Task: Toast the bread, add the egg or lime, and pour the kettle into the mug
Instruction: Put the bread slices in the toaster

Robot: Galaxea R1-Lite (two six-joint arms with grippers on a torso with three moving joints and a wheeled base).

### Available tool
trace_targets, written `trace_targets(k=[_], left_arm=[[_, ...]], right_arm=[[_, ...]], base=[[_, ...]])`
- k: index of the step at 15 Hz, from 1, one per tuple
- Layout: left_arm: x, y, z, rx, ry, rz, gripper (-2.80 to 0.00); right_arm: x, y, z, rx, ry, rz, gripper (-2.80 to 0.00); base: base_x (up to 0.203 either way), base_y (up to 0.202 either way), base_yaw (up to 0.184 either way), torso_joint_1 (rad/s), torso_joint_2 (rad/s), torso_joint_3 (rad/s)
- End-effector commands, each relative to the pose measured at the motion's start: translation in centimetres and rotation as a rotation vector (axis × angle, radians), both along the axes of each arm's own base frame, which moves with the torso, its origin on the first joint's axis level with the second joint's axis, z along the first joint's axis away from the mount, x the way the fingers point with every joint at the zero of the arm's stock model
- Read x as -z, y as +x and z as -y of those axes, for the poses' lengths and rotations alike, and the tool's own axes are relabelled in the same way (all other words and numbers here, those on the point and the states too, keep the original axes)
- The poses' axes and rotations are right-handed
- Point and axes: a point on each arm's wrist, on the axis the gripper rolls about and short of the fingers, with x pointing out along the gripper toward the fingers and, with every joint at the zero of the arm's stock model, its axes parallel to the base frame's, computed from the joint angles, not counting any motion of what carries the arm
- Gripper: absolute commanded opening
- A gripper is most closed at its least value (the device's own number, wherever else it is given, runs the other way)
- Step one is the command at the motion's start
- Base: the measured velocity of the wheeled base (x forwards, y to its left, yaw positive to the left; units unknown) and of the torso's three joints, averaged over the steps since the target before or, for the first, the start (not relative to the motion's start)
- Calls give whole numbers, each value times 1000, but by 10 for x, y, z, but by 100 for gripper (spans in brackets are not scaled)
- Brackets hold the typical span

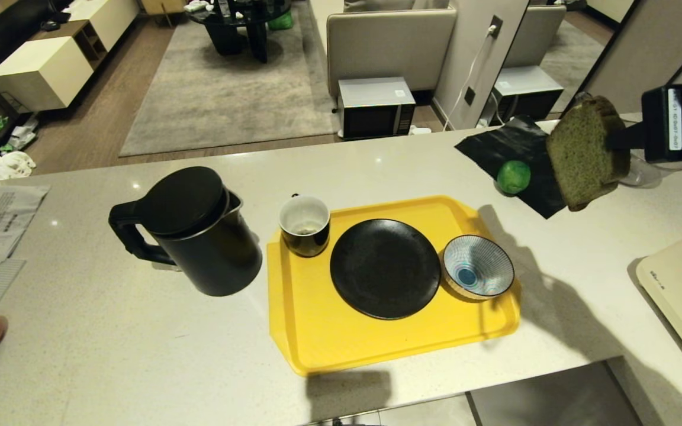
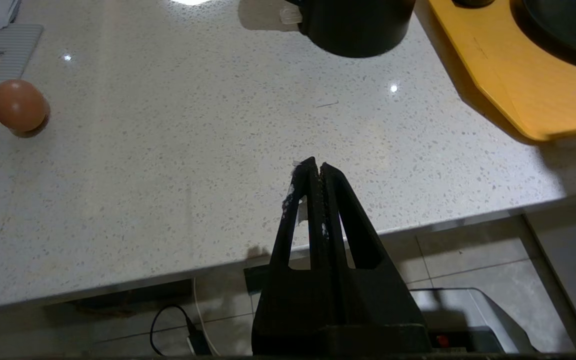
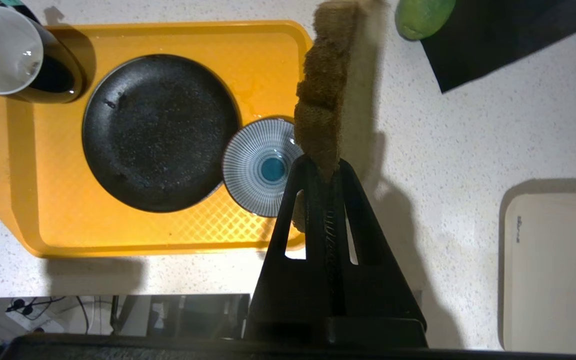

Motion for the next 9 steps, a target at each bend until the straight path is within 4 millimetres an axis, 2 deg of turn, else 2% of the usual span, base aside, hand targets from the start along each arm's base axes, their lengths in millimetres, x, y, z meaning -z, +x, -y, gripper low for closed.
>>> trace_targets(k=[1,9], left_arm=[[0,0,0,-1,0,1,-280],[0,0,0,1,2,1,-280]], right_arm=[[2,1,-1,1,-4,-10,-280],[6,-3,2,-4,-11,-24,-280]], base=[[0,0,0,0,0,0],[1,-3,6,0,0,1]])
